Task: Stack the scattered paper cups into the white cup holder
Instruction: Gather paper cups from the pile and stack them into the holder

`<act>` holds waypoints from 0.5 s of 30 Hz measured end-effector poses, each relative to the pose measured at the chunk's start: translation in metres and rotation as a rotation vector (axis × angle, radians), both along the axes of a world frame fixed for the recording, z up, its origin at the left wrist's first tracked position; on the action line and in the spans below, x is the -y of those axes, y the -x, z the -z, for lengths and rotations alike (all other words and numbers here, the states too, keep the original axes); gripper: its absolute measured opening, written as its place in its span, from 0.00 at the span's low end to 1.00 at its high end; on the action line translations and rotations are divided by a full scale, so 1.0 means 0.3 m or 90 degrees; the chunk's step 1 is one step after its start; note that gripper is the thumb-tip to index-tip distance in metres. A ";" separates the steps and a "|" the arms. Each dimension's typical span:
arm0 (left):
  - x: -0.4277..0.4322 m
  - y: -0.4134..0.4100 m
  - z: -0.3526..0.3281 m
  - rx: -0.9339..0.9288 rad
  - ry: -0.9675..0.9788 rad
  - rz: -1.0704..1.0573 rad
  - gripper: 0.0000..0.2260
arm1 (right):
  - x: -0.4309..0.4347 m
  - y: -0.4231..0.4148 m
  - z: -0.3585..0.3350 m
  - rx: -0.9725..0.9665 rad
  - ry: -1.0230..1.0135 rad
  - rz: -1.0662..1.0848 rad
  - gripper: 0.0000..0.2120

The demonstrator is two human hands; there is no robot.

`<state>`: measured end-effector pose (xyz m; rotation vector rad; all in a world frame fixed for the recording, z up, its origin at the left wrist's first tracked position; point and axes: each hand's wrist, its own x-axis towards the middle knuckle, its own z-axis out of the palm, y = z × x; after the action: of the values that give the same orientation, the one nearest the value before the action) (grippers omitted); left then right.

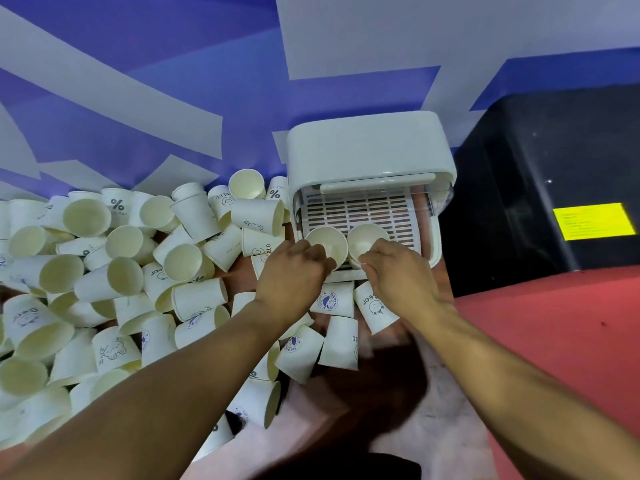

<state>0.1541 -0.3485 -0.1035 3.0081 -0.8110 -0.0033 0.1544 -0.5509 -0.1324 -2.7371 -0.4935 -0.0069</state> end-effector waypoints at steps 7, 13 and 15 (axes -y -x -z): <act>0.003 -0.029 0.048 -0.023 -0.020 0.013 0.07 | -0.016 -0.021 0.040 -0.061 0.047 0.006 0.03; -0.014 -0.025 0.090 -0.073 -0.013 -0.013 0.09 | -0.031 -0.015 0.050 -0.074 0.050 0.036 0.04; -0.011 -0.025 0.091 -0.076 -0.004 -0.026 0.11 | -0.043 -0.008 0.055 -0.078 0.046 0.063 0.03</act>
<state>0.1615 -0.3451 -0.1308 2.9947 -0.7394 -0.1831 0.1567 -0.5379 -0.1490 -2.8089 -0.3308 0.1558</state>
